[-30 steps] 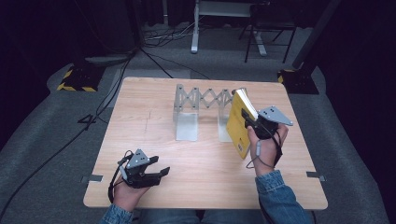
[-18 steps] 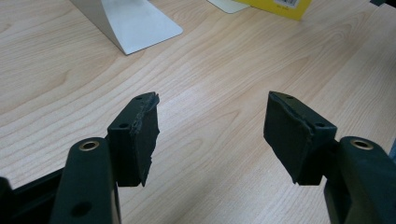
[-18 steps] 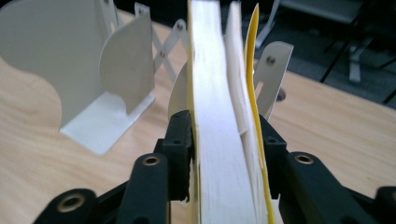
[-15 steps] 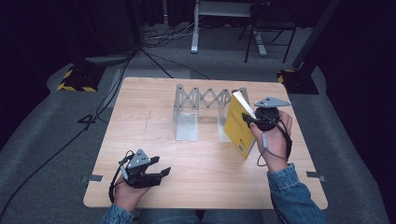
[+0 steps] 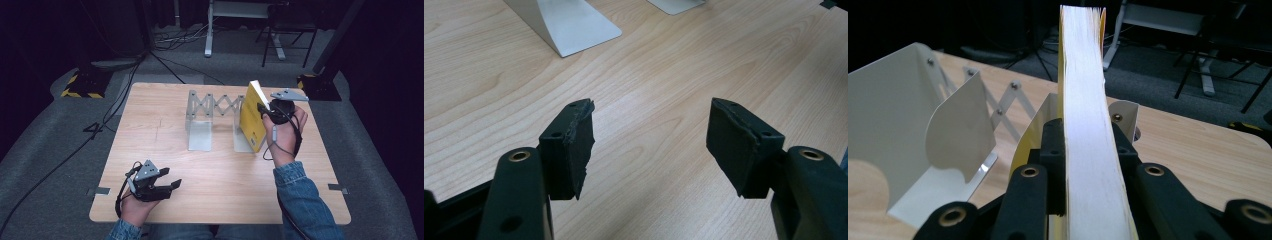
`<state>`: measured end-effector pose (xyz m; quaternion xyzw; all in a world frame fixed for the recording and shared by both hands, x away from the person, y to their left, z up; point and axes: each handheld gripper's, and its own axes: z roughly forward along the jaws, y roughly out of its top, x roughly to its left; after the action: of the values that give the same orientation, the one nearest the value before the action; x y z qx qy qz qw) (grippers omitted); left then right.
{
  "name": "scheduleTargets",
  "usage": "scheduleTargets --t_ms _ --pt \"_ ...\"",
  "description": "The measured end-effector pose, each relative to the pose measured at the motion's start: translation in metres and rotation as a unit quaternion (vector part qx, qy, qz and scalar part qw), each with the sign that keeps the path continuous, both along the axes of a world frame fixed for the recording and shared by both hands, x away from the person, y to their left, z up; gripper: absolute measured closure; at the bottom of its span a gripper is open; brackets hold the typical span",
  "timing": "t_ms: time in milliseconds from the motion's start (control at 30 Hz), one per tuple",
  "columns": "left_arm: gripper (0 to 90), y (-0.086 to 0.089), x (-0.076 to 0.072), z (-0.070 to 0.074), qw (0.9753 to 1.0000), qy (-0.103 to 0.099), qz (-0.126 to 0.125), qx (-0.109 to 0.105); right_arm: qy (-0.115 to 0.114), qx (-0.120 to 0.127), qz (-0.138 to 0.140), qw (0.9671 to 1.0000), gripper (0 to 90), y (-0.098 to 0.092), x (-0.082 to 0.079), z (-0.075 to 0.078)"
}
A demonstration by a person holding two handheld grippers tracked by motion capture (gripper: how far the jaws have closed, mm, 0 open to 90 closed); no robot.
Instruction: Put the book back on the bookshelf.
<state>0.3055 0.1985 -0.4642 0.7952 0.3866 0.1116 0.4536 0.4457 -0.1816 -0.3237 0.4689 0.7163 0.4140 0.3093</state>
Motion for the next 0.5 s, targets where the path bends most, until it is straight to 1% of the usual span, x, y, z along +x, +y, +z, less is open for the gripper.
scheduleTargets --t_ms 100,167,200,233,333,400,467,500 --pt "35.8 0.001 0.000 0.000 1.0000 -0.003 -0.003 0.003 -0.008 0.020 -0.020 0.9996 75.4 0.000 0.006 -0.010" --pt "35.8 0.000 0.000 0.001 1.0000 -0.001 -0.003 0.002 -0.006 0.026 -0.034 0.9991 75.4 0.001 0.010 -0.017" --pt "35.8 0.001 0.000 0.001 1.0000 -0.003 -0.003 0.004 -0.003 0.026 -0.037 0.9990 75.3 0.001 0.011 -0.020" --pt "35.8 0.000 0.000 0.001 1.0000 -0.001 -0.004 0.003 -0.010 0.026 -0.043 0.9987 75.2 0.001 0.012 -0.022" --pt "35.8 0.000 0.000 0.001 1.0000 -0.002 -0.004 0.003 -0.008 0.020 -0.046 0.9987 73.8 0.002 0.015 -0.022" --pt "35.8 0.000 0.000 0.001 1.0000 -0.003 -0.004 0.003 -0.013 0.014 -0.045 0.9988 68.2 0.003 0.015 -0.022" --pt "35.8 0.000 0.000 0.001 1.0000 -0.003 -0.003 0.002 -0.015 0.010 -0.053 0.9984 58.3 0.003 0.015 -0.023" --pt "35.8 0.000 0.000 0.001 1.0000 -0.003 -0.002 0.002 -0.015 0.014 -0.053 0.9984 52.6 0.003 0.015 -0.024"
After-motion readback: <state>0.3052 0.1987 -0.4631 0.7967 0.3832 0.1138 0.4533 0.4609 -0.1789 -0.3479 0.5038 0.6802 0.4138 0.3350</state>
